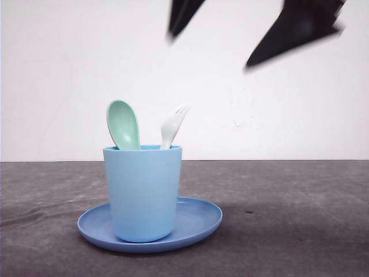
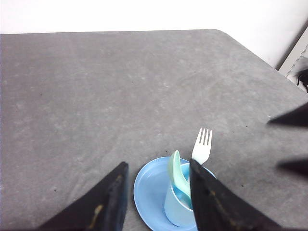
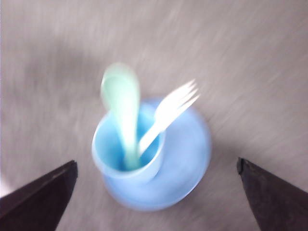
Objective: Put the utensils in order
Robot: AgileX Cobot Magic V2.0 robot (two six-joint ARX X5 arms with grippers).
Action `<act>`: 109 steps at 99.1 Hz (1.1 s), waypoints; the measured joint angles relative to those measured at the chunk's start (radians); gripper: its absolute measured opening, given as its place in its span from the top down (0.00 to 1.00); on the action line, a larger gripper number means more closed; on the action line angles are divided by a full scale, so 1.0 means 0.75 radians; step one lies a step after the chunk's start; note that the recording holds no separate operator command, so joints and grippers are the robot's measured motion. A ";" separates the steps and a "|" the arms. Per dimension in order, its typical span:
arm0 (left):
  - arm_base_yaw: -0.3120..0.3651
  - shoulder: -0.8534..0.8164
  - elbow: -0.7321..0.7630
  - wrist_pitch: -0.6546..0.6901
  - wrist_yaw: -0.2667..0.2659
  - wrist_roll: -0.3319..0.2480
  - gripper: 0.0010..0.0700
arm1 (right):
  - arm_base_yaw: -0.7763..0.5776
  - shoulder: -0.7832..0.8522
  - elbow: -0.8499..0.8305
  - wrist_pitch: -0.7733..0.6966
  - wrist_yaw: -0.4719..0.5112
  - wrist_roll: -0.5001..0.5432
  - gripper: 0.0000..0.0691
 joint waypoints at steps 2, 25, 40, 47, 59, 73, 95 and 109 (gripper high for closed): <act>0.000 -0.001 -0.001 0.000 0.000 0.000 0.68 | -0.001 -0.027 0.004 0.000 0.030 -0.007 0.02; 0.000 0.000 -0.001 0.017 0.000 0.000 0.68 | -0.001 -0.247 0.023 -0.003 0.267 -0.058 0.02; 0.000 0.000 -0.001 0.017 0.000 0.000 0.71 | -0.001 -0.272 0.023 -0.016 0.276 -0.068 0.36; 0.000 -0.001 -0.001 0.018 0.000 -0.001 0.87 | 0.000 -0.270 0.023 -0.033 0.276 -0.089 0.67; 0.000 -0.001 -0.001 0.019 0.000 -0.001 0.97 | 0.000 -0.262 0.023 -0.052 0.296 -0.105 0.94; 0.000 -0.001 -0.001 0.019 0.000 -0.001 0.98 | 0.000 -0.258 0.023 -0.053 0.297 -0.109 0.98; 0.000 0.000 -0.001 0.018 0.000 -0.001 0.98 | 0.000 -0.259 0.023 -0.052 0.297 -0.108 0.99; 0.000 -0.001 -0.001 0.018 0.000 -0.001 0.98 | 0.000 -0.259 0.023 -0.052 0.297 -0.108 0.99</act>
